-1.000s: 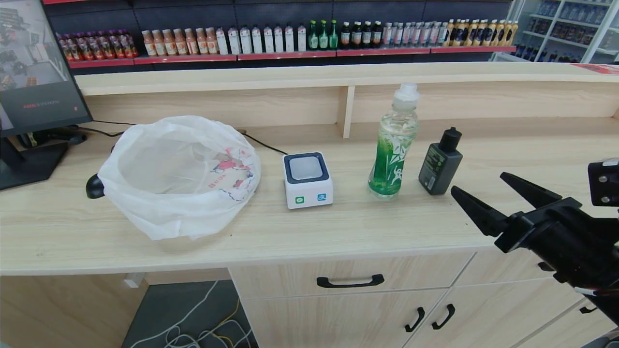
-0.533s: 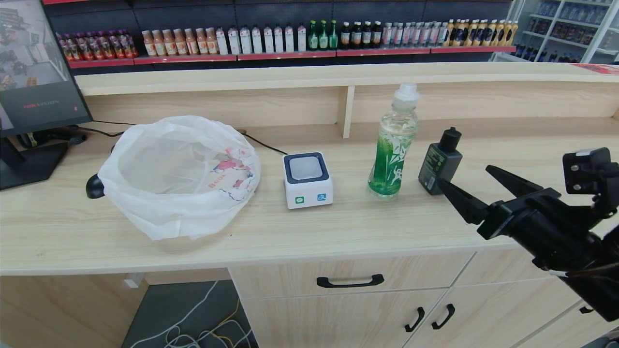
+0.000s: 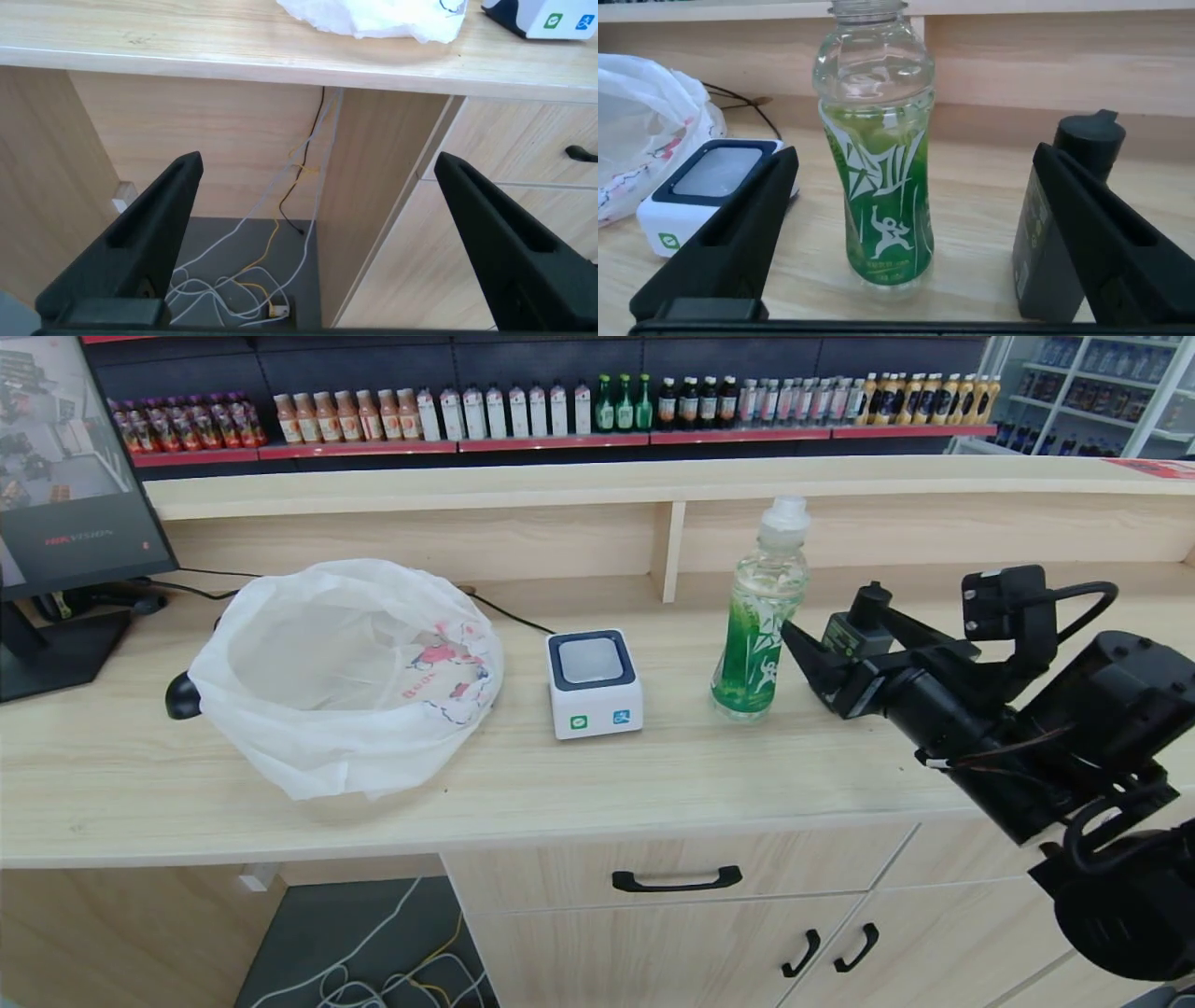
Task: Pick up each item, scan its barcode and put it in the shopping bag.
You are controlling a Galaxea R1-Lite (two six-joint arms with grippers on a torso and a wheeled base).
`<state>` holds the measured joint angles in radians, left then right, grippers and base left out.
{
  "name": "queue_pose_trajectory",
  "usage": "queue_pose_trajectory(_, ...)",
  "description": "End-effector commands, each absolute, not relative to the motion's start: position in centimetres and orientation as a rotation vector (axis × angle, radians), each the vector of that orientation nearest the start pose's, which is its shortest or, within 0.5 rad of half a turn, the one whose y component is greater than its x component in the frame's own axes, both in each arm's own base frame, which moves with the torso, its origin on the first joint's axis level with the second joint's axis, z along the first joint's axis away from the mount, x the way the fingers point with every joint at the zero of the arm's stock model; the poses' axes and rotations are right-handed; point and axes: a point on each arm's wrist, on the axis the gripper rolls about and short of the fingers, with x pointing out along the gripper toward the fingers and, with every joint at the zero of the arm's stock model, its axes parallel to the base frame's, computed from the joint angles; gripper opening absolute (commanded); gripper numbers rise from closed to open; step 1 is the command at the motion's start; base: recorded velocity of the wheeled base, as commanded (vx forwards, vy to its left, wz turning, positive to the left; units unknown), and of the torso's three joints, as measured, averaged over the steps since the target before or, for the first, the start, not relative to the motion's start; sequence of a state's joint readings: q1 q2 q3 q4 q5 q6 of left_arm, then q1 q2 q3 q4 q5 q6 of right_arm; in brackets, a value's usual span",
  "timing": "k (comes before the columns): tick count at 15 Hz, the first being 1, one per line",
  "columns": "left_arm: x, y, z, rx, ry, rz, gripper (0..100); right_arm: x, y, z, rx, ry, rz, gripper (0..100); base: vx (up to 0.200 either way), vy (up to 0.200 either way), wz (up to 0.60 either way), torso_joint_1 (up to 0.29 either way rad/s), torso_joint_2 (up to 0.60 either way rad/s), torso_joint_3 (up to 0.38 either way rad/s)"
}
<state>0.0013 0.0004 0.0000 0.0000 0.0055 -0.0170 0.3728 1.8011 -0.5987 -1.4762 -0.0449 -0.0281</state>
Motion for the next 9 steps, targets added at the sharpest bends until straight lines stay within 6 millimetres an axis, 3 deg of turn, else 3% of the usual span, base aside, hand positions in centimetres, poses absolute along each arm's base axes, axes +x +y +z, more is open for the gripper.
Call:
queue_pose_trajectory(1, -2.3, 0.0, 7.5, -0.018, 0.0, 0.008, 100, 29.6, 12.0, 17.2, 0.028, -0.248, 0.331, 100, 0.0, 0.0, 0.0, 0.0, 0.0, 0.0)
queue_pose_trajectory(9, -2.3, 0.0, 7.5, -0.018, 0.0, 0.008, 100, 31.0, 14.9, 16.5, 0.047, -0.249, 0.317, 100, 0.0, 0.0, 0.0, 0.0, 0.0, 0.0)
